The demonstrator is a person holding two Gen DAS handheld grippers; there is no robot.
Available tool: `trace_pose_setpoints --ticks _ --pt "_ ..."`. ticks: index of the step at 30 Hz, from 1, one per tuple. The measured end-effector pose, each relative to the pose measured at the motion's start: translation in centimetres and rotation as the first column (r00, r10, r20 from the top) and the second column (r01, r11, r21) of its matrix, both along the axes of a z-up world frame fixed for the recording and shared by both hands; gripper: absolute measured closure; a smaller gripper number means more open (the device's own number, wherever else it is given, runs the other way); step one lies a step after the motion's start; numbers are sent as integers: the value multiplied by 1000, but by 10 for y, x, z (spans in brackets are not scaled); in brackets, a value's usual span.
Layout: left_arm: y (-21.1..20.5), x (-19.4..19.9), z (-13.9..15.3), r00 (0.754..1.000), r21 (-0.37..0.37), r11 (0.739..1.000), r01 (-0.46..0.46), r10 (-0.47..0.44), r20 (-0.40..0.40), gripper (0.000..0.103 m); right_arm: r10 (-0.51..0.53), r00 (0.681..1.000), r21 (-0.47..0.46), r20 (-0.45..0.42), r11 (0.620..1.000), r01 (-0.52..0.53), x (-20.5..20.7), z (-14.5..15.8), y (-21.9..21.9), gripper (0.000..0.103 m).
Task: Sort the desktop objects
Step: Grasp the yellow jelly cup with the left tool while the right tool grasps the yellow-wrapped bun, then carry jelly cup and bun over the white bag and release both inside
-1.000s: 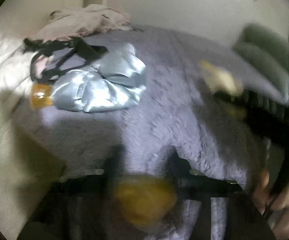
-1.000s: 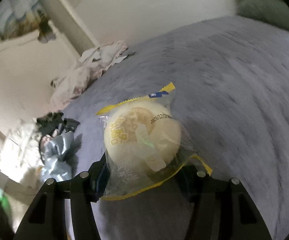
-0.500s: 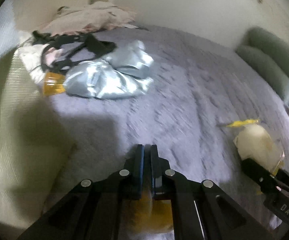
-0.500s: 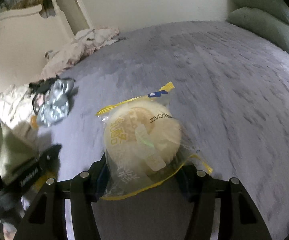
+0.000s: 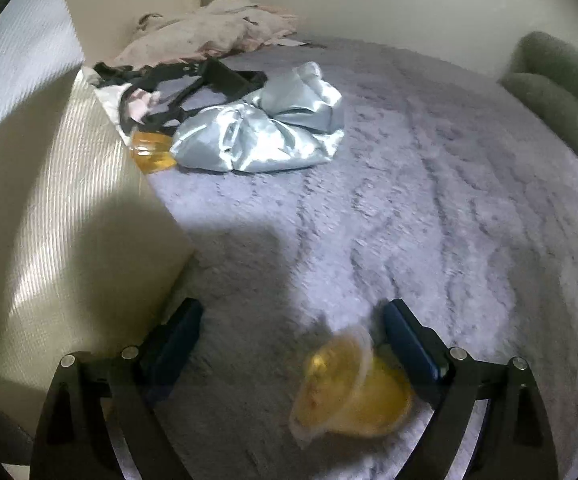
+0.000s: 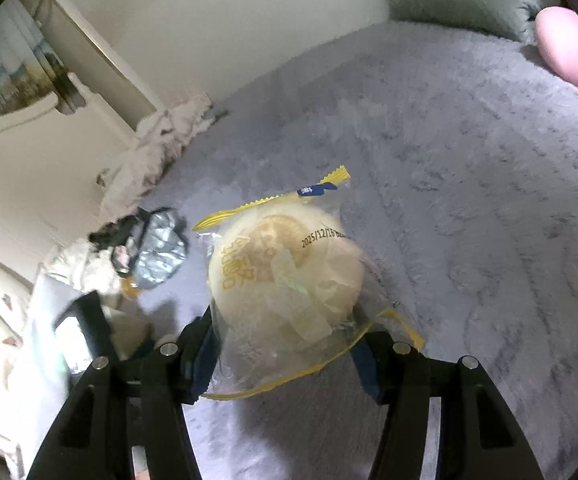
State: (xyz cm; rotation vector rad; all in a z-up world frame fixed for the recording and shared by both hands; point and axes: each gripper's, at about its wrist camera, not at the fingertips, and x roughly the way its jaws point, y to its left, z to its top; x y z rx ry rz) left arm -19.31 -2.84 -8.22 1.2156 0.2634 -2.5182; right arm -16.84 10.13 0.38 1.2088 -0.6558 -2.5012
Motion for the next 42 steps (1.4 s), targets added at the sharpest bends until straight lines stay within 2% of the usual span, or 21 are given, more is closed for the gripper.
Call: trace_pose_setpoints --ticks 2,3,4,5,10,13,17,21,24,26,31,34,38,42 --pt "2 10 1 999 34 999 33 -33 -26 14 -13 1000 -30 -4 999 13 13 9 8 48" --pt "6 16 4 998 47 998 52 -50 -45 33 -21 1000 -46 -4 999 21 19 12 11 48" --pt "8 19 5 995 66 995 78 -74 -63 63 -27 1000 -64 -5 998 27 23 15 15 48" --pt "10 22 4 993 82 992 100 -95 -65 64 -29 1000 -73 -7 997 29 24 17 16 48" --pt "11 20 3 994 60 993 99 -96 -60 64 -5 999 -80 -32 997 3 14 26 10 48" --pt "10 20 4 993 51 994 100 -97 -60 64 17 999 -116 -30 993 -20 10 27 6 48" --pt "16 17 12 993 -4 994 110 -110 -53 65 38 998 -145 -57 988 -46 6 34 3 48" --pt "36 22 25 981 -14 983 183 -183 -56 65 46 994 -153 -95 986 -60 7 41 7 48" --pt "54 25 46 973 -31 974 222 -224 -61 65 40 994 -195 -97 979 -58 11 43 12 48" --pt "69 28 68 962 -71 964 257 -263 -79 65 39 994 -218 -101 974 -61 17 46 14 48" --pt "85 61 137 940 -118 948 295 -310 -145 65 59 983 -240 -175 966 -101 32 74 13 48" --pt "83 87 175 933 -155 946 284 -310 -183 65 86 964 -227 -251 963 -145 43 101 11 48" --pt "59 120 213 942 -212 955 207 -253 -221 65 156 932 -139 -326 968 -211 55 132 -5 48" --pt "16 143 230 955 -206 972 116 -166 -244 65 250 892 -69 -378 953 -296 68 148 -38 48"
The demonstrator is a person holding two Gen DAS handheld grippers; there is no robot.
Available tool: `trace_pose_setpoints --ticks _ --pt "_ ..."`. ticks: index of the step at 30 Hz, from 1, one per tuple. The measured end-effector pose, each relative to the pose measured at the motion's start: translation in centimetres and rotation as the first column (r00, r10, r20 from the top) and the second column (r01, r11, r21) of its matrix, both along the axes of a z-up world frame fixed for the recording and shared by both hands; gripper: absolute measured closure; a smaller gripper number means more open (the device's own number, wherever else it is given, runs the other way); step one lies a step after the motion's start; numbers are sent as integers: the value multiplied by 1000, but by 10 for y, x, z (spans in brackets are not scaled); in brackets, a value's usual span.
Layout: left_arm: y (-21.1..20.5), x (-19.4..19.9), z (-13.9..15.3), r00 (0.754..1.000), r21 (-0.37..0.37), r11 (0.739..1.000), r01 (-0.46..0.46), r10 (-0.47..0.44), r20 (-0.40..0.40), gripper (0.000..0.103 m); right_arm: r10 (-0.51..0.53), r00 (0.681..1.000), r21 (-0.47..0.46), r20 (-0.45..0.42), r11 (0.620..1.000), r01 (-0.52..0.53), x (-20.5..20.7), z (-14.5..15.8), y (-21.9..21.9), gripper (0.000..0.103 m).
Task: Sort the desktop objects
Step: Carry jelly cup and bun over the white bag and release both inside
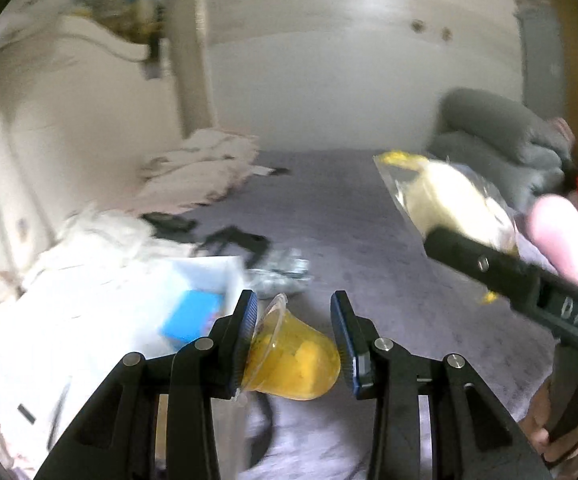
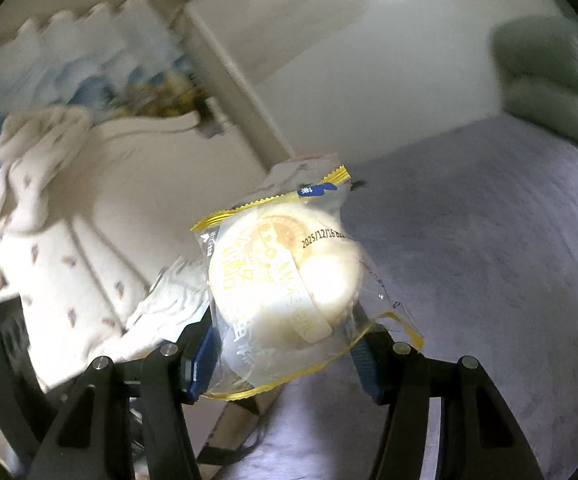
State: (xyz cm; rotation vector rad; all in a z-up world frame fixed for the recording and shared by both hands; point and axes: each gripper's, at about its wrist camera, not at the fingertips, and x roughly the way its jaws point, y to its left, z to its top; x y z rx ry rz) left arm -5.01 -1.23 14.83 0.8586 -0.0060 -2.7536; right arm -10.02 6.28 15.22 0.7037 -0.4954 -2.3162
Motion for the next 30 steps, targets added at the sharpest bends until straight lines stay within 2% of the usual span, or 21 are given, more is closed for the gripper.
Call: trace_pose_setpoints --ticks 4,9,10,11,12,13,15,21,24,27,29,30 --pt "-43 18 -4 998 15 998 -60 60 5 65 129 992 29 -16 991 -128 10 5 -47 48" --pt "-100 22 -26 994 149 983 -105 98 57 65 250 966 172 -68 956 -236 34 15 -108 48" --pt "-106 20 -29 994 168 981 -99 90 60 56 263 962 195 -76 950 -245 38 16 -117 48" --pt "-115 17 -32 994 204 974 -97 87 60 43 274 958 213 -79 944 -252 40 17 -124 48" --pt "-121 17 -33 993 229 967 -110 99 59 9 285 955 228 -80 938 -261 42 17 -132 48" --pt "-129 18 -36 989 248 958 -146 137 53 6 292 953 235 -77 934 -268 40 16 -137 48" --pt "-139 27 -35 987 274 948 -161 162 20 7 303 951 244 -65 929 -279 39 16 -144 48" --pt "-147 45 -23 987 287 948 -140 158 -41 7 302 950 300 -76 916 -267 42 24 -166 48" --pt "-150 52 -21 988 314 942 -121 146 -56 7 312 947 292 -83 916 -276 43 33 -169 48" --pt "-150 54 -21 989 311 943 -119 142 -50 7 322 943 289 -84 913 -286 44 41 -179 47" --pt "-149 56 -20 989 316 942 -113 137 -53 7 343 935 290 -85 907 -306 44 47 -185 46" --pt "-149 56 -20 989 320 941 -110 135 -55 7 354 932 289 -82 903 -317 44 50 -188 41"
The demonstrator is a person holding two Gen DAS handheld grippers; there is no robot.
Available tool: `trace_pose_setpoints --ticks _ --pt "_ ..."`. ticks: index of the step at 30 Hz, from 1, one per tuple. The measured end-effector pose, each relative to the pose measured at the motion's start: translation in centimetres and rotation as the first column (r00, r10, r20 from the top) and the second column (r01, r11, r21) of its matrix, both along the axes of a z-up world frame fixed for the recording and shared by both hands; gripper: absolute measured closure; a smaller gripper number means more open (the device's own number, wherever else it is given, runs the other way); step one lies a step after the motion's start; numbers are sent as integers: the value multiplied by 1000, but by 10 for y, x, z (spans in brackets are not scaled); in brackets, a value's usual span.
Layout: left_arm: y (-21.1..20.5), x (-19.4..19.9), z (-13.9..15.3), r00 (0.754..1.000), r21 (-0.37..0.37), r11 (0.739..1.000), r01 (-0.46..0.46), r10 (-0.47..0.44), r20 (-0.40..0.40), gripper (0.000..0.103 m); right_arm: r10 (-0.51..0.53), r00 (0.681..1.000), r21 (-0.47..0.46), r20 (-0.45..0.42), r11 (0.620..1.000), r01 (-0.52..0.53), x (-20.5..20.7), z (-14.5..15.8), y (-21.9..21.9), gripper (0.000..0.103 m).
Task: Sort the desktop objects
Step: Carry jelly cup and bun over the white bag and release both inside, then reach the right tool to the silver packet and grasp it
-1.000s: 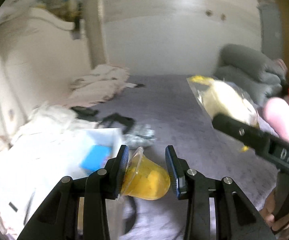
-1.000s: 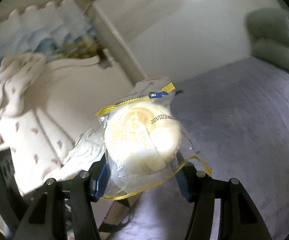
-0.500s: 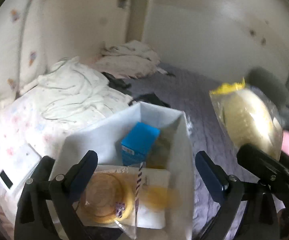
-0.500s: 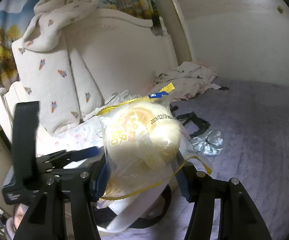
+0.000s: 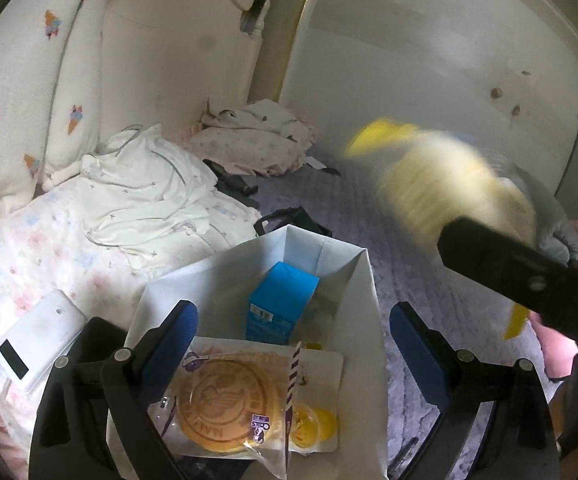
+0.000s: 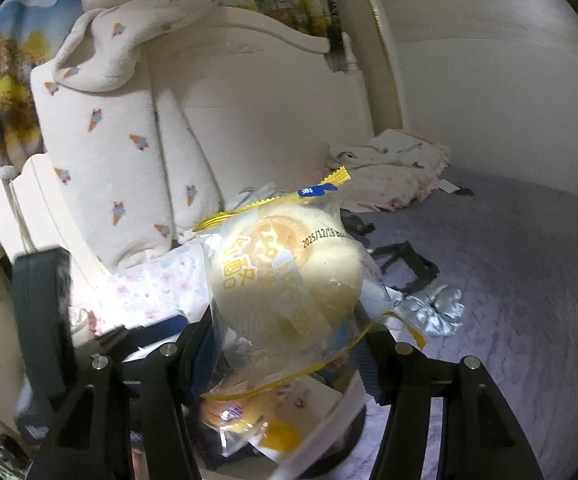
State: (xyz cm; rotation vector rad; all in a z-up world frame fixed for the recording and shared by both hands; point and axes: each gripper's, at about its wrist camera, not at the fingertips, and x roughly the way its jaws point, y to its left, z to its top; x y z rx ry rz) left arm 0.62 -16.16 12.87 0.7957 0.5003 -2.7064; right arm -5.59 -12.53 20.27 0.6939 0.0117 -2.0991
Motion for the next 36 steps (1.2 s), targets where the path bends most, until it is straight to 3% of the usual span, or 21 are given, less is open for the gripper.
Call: trace_pose_setpoints --ticks 1,2,3,10,15,21,26,31,36 --pt "0 0 0 1000 3 1000 3 -3 -2 7 15 1000 4 9 1000 -15 -1 4 -5 34" --pt "0 -1 -1 1000 -4 1000 0 0 13 7 26 1000 6 16 1000 -26 0 7 -8 14" --pt "0 -2 -2 1000 -8 1000 3 -3 14 7 26 1000 9 16 1000 -26 1 11 -12 4" --pt "2 1 0 1000 11 1000 19 -19 -8 7 -2 992 -8 -126 1000 1 18 47 -16 2" --pt "5 -2 -3 999 31 999 34 -34 -1 7 -15 988 51 -154 998 23 17 45 -19 2" --pt "19 -14 -6 995 57 994 98 -99 18 7 -59 994 82 -90 994 66 4 16 -2 2" --pt "74 -30 2 977 -43 976 212 -211 36 7 -164 986 95 -26 982 166 -11 -14 43 2" --pt "138 -54 -15 944 -70 942 327 -322 79 7 -328 944 63 41 943 325 -29 -41 118 2" --pt "199 -106 -66 903 -82 912 402 -380 202 7 -431 889 -5 152 899 437 -55 -73 183 2"
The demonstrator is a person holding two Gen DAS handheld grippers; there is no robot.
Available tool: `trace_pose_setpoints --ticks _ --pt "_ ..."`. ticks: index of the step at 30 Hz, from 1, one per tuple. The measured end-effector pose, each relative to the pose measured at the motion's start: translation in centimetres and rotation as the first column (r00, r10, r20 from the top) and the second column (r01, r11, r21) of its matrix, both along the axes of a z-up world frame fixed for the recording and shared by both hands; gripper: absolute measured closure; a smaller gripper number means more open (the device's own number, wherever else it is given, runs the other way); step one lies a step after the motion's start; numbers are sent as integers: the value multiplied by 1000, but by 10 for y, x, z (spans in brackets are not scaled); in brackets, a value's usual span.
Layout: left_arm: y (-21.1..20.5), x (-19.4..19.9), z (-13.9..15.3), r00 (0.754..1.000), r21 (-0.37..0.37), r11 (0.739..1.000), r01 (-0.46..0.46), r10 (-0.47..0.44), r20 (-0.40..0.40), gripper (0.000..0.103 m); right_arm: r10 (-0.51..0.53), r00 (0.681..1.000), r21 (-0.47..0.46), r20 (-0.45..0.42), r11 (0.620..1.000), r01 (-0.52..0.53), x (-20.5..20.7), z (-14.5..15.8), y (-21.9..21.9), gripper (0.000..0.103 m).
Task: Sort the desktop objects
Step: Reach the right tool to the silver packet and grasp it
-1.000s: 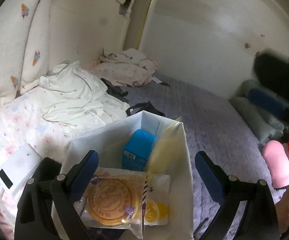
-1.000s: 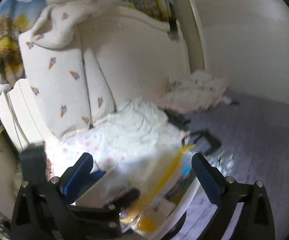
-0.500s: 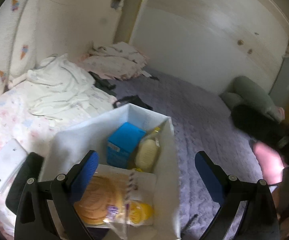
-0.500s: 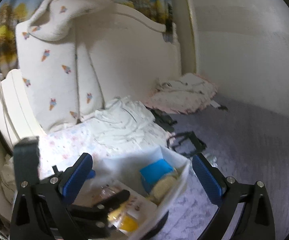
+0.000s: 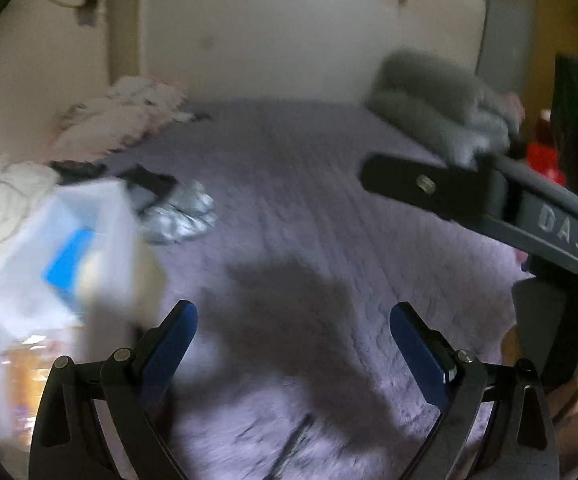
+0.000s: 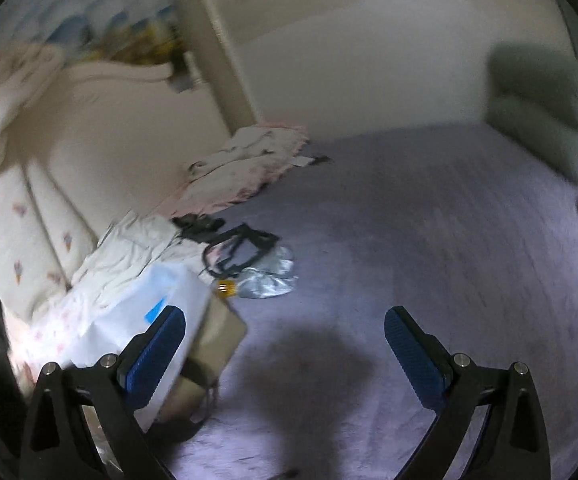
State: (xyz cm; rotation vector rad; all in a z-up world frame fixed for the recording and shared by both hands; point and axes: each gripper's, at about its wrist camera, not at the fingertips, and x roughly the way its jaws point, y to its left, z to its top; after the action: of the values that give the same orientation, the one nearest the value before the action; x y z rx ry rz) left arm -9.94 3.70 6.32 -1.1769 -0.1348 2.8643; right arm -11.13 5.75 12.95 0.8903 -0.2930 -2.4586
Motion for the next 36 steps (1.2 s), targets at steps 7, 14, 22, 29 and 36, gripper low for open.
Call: trace_pose_setpoints --ticks 7,14,22,29,36 --pt "-11 -85 -79 983 61 989 -132 122 139 8 -91 995 97 50 992 85 -57 -89 12 2" --pt "-65 -119 -101 966 -37 966 -258 259 29 8 53 998 92 26 994 -55 -109 -115 -15 6" --pt "-103 -108 -138 949 109 943 -316 316 18 13 300 954 108 11 948 -299 -175 -130 -92 27" --pt "-118 -99 -140 930 147 919 -365 365 29 35 419 906 169 58 890 -423 -209 -160 -168 30" --pt "-115 -98 -140 932 96 927 -362 359 47 30 356 923 175 147 909 -379 -212 -184 -163 82"
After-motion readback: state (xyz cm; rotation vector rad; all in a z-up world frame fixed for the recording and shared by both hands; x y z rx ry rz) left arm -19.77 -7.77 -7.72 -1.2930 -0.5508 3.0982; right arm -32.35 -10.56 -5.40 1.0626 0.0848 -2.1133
